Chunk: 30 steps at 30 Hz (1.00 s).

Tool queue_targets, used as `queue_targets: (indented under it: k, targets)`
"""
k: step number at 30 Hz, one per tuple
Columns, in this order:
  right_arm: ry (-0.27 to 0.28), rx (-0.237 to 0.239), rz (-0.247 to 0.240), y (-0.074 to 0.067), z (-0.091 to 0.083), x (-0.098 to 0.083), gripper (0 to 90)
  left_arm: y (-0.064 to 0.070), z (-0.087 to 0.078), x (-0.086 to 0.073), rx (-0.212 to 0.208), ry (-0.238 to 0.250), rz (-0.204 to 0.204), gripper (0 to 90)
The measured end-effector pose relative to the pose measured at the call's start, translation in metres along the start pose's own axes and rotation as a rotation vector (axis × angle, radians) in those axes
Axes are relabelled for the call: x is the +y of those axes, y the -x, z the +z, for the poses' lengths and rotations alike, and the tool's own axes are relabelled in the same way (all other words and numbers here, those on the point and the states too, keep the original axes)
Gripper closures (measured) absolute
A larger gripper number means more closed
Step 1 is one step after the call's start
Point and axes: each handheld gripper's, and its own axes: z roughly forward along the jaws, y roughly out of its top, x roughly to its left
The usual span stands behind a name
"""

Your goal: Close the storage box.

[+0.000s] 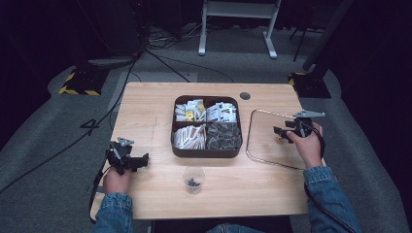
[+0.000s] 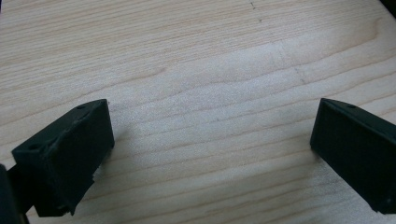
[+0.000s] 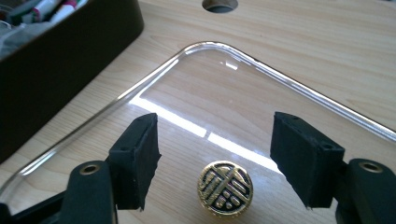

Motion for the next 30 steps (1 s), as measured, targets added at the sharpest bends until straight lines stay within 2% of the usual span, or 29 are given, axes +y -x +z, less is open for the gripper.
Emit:
queue_targets:
  k: [7,14,25,30]
  targets:
    - [-0.039,-0.010,0.017,0.007,0.009,-0.009,32.5,0.000,0.000,0.000,0.000,0.000,0.000,0.0]
    - [-0.090,-0.007,0.035,0.007,0.013,-0.013,35.3,0.000,0.000,0.000,0.000,0.000,0.000,0.0]
    - [-0.195,-0.016,0.020,0.002,0.018,-0.017,46.9,0.000,0.000,0.000,0.000,0.000,0.000,0.0]
    - [-0.213,-0.032,0.004,0.002,0.016,-0.016,54.4,0.000,0.000,0.000,0.000,0.000,0.000,0.0]
